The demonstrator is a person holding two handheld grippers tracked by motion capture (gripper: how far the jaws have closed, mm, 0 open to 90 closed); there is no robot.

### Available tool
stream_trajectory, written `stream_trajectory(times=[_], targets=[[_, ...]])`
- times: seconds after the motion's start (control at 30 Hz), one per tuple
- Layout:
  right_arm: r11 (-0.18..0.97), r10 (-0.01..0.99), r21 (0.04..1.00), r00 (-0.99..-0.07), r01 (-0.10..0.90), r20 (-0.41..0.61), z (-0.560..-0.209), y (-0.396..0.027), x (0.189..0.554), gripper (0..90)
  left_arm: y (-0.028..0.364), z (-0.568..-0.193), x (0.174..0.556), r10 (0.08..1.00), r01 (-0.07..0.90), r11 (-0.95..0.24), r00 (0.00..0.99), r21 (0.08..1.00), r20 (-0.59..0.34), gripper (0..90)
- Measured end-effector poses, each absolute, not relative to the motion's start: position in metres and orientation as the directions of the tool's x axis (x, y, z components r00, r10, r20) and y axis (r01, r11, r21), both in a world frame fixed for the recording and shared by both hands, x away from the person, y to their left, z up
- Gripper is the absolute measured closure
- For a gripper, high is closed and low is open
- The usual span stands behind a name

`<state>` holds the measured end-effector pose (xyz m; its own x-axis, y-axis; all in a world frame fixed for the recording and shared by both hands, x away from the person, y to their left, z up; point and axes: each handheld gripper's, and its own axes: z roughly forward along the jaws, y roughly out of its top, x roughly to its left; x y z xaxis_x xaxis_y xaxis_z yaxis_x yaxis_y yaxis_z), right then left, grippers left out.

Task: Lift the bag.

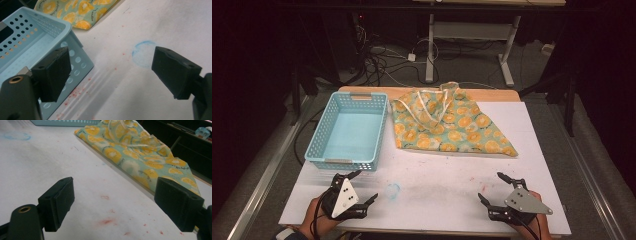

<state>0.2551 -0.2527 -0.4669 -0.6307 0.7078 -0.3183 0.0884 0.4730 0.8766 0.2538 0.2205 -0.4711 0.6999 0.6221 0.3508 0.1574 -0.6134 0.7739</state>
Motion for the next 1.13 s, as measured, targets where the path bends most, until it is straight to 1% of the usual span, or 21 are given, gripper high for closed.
stream_trajectory(times=[0.6,1.13], targets=[[0.487,0.687,0.868,-0.656,0.094,-0.314,-0.466,-0.244,0.261,17.0,0.223,-0.473,0.253,0.618,0.17,-0.629,0.701,0.759,0.355,15.6],[0.489,0.684,0.868,-0.656,0.088,-0.318,-0.465,-0.249,0.263,16.5,0.216,-0.476,0.262,0.606,0.172,-0.644,0.709,0.745,0.36,15.6]])
